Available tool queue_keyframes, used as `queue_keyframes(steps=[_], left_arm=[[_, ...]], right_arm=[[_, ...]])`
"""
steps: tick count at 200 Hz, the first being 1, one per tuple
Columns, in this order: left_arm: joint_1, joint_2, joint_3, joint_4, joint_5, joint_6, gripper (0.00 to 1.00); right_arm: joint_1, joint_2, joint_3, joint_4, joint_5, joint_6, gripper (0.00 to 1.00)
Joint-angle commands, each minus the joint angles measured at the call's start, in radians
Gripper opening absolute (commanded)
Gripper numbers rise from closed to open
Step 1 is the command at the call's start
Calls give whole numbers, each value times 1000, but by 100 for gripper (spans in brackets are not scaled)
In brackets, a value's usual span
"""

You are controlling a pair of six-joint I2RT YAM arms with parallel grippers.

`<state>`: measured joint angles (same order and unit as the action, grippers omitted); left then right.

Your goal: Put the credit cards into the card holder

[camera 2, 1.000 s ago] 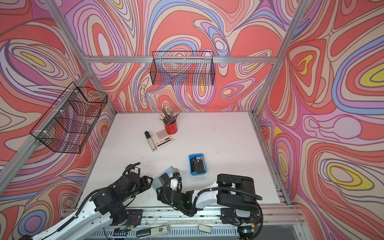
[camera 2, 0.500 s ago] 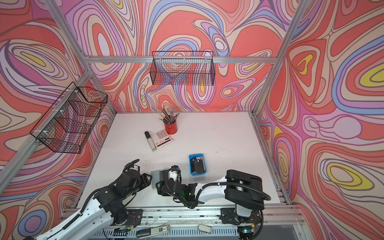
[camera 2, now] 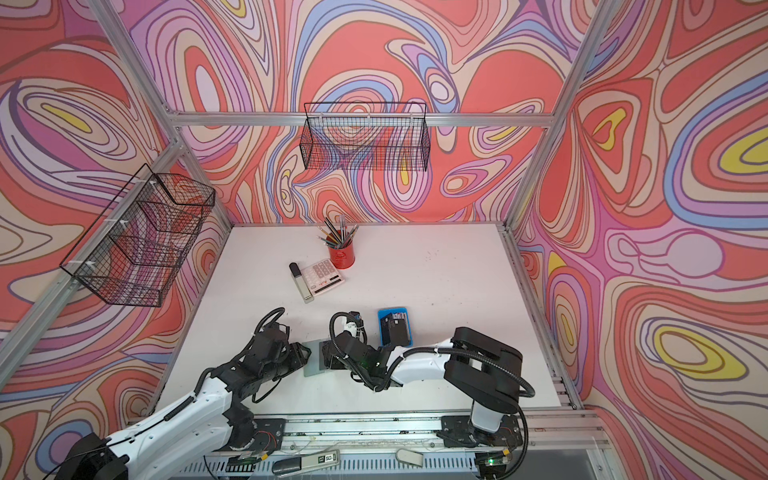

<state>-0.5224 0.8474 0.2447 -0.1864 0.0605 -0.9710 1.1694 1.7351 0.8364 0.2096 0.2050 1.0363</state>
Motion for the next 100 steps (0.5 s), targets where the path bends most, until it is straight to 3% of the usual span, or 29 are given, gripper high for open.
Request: queue_keyframes(steps=[1, 100], left_arm=[[8, 17, -21, 50, 4, 12, 44], [9, 105, -55, 167, 62, 5, 29]], right_arm=[[-18, 57, 23, 8, -42, -12, 58], [-19, 141, 83, 10, -93, -13, 44]])
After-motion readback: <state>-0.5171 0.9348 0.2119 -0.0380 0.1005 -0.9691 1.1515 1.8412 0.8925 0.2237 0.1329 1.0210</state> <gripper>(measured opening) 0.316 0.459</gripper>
